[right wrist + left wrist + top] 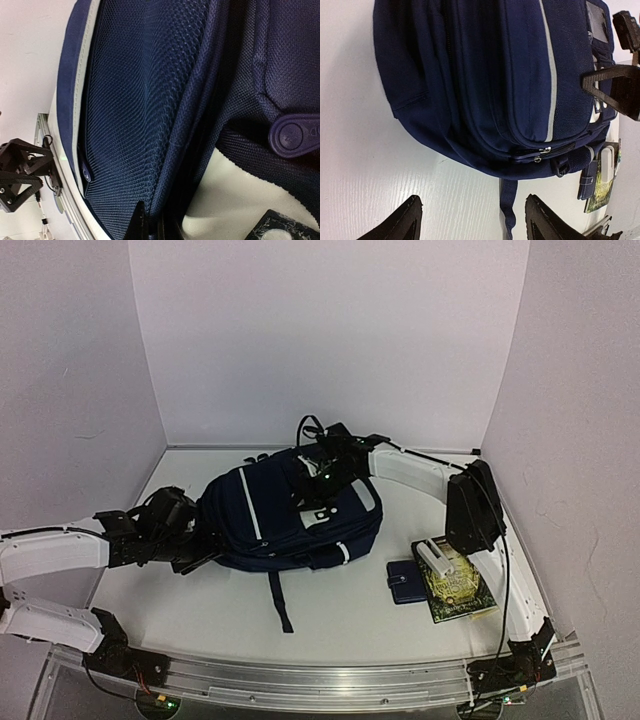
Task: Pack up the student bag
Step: Unzip the student bag at the center of the board.
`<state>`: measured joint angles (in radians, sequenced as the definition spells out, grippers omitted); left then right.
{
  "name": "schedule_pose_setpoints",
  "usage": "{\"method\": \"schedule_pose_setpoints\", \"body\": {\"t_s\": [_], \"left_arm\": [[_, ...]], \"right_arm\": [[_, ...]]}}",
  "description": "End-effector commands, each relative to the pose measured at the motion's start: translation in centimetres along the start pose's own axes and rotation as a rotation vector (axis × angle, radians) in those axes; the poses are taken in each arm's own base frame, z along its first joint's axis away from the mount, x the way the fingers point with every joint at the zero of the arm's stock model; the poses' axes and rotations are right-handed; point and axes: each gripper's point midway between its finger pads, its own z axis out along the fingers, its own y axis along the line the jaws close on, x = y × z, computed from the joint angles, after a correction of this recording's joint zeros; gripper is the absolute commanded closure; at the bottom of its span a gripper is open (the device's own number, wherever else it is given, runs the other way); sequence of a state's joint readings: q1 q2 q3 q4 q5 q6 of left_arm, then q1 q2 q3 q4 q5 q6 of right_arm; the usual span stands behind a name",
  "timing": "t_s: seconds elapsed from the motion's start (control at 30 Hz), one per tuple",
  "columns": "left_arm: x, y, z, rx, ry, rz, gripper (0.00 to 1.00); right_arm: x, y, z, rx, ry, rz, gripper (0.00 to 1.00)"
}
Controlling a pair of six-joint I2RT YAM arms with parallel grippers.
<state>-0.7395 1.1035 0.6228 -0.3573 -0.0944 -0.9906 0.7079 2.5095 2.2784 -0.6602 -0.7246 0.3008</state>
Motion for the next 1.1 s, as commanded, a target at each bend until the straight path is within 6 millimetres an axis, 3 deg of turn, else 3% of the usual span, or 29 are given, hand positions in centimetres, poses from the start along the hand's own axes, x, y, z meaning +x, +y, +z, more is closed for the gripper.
{"method": "schedule_pose_setpoints", "body": {"t_s": [0.0,0.17,0.33,0.57,0.8,1.07], "left_arm": [[-0.4,-3.4,-0.9,0.192,-0.025,0.144,0.31],[-0.5,-6.0,-1.5,0.305,-0.032,0.254,0.34],[-1.1,-7.1,-0.8,0.312,-0.050,0.307,0.38],[-2.8,-6.5,-0.4,0.251,-0.132,0.326,0.50],[-4.3,-6.7,-1.4,0.268,-0.247,0.375,0.52],[-3.9,-6.9,1.5,0.241,-0.173,0.415,0.55]], "right_arm": [[-5.4,6.7,-6.5,-0.182,-0.176,-0.046,1.00],[-7.1,10.1,-8.4,-0.363,-0.243,0.035,1.00],[-8.9,12.4,-10.0,-0.471,-0.298,0.061,1.00],[-9.0,12.9,-10.8,-0.487,-0.303,0.068,1.00],[-8.8,14.0,-11.8,-0.537,-0.305,0.091,1.00],[-9.1,15.3,-13.0,-0.594,-0.323,0.104,1.00]]}}
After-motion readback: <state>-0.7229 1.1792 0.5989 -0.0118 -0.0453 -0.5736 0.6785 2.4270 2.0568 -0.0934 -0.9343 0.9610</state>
